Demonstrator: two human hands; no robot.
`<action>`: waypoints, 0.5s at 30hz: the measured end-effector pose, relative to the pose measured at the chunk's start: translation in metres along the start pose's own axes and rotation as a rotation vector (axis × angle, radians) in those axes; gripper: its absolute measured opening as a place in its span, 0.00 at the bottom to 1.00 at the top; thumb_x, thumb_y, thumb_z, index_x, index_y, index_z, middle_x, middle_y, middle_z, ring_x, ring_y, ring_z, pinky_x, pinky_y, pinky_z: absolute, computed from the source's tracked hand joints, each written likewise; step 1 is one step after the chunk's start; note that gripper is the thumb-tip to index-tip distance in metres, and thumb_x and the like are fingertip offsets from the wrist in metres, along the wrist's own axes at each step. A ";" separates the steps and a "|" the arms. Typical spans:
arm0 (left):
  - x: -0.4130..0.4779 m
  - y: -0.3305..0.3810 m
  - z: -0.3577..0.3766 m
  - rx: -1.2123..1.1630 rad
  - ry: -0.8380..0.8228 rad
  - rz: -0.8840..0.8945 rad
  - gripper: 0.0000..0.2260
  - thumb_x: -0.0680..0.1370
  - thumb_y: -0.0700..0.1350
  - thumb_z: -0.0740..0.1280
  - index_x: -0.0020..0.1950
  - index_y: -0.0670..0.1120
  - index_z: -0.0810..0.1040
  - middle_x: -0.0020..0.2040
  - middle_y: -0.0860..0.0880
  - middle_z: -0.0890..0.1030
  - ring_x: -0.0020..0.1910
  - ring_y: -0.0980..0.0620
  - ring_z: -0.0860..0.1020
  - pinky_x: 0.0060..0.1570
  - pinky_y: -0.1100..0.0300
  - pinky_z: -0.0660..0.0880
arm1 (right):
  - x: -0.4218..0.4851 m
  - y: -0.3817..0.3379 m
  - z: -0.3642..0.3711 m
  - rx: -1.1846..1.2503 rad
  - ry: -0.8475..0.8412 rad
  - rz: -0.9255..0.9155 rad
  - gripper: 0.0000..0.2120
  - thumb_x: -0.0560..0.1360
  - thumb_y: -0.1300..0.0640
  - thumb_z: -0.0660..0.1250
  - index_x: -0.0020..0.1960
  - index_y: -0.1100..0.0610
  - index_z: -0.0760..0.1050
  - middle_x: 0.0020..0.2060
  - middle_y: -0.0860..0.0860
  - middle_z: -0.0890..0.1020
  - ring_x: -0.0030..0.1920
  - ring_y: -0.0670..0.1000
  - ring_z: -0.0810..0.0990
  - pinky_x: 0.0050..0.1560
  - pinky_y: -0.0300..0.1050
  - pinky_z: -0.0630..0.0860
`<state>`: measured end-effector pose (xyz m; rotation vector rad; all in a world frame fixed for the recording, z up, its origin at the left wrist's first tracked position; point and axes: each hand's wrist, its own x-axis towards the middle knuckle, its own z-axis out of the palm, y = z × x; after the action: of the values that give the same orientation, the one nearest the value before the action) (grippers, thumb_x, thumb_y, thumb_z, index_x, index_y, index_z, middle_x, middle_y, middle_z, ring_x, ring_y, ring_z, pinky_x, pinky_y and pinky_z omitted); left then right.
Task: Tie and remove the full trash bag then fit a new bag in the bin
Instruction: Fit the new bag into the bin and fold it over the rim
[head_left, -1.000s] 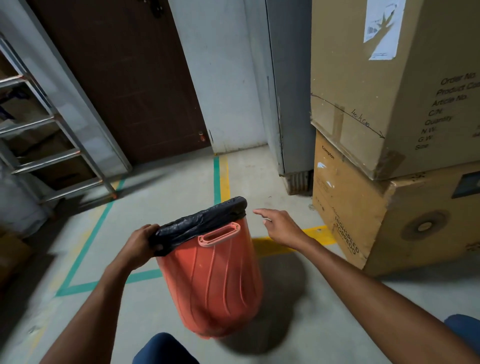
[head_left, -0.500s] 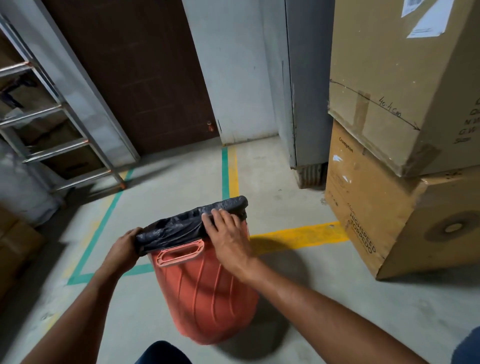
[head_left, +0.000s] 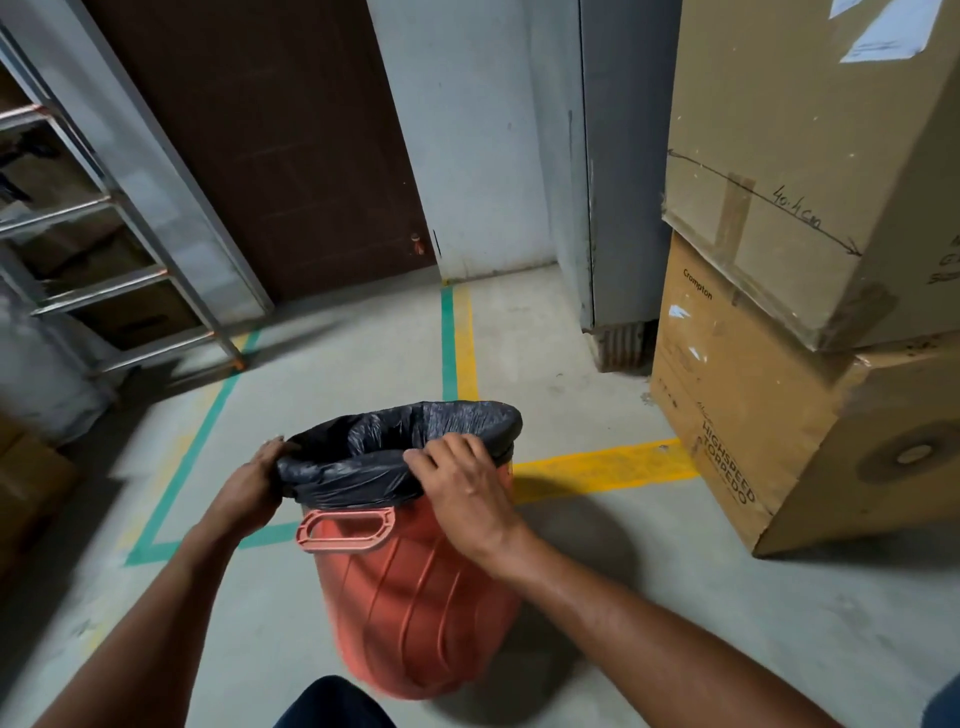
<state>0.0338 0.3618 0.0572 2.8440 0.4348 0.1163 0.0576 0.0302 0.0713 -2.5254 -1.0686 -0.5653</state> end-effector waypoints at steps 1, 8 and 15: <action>0.001 0.006 0.000 0.043 0.000 0.018 0.26 0.75 0.28 0.62 0.70 0.47 0.75 0.78 0.40 0.68 0.77 0.41 0.68 0.71 0.44 0.65 | -0.001 0.012 -0.001 0.022 -0.015 0.006 0.16 0.80 0.61 0.56 0.63 0.55 0.77 0.52 0.53 0.81 0.54 0.57 0.77 0.59 0.52 0.73; -0.001 0.065 0.003 -0.001 0.043 0.306 0.21 0.74 0.30 0.70 0.67 0.43 0.77 0.70 0.44 0.78 0.75 0.43 0.72 0.75 0.34 0.52 | -0.020 0.106 -0.019 0.071 -0.132 0.144 0.20 0.73 0.60 0.52 0.60 0.54 0.75 0.56 0.52 0.80 0.59 0.57 0.74 0.59 0.50 0.70; -0.013 0.152 0.005 0.020 0.059 0.561 0.16 0.70 0.36 0.76 0.56 0.42 0.81 0.49 0.45 0.82 0.50 0.40 0.80 0.59 0.43 0.73 | -0.056 0.177 -0.021 0.013 -0.165 0.352 0.21 0.74 0.68 0.62 0.64 0.51 0.75 0.59 0.51 0.79 0.58 0.57 0.76 0.56 0.51 0.71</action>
<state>0.0655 0.2165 0.0926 2.9025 -0.3635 0.3010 0.1472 -0.1300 0.0355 -2.6984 -0.6482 -0.2550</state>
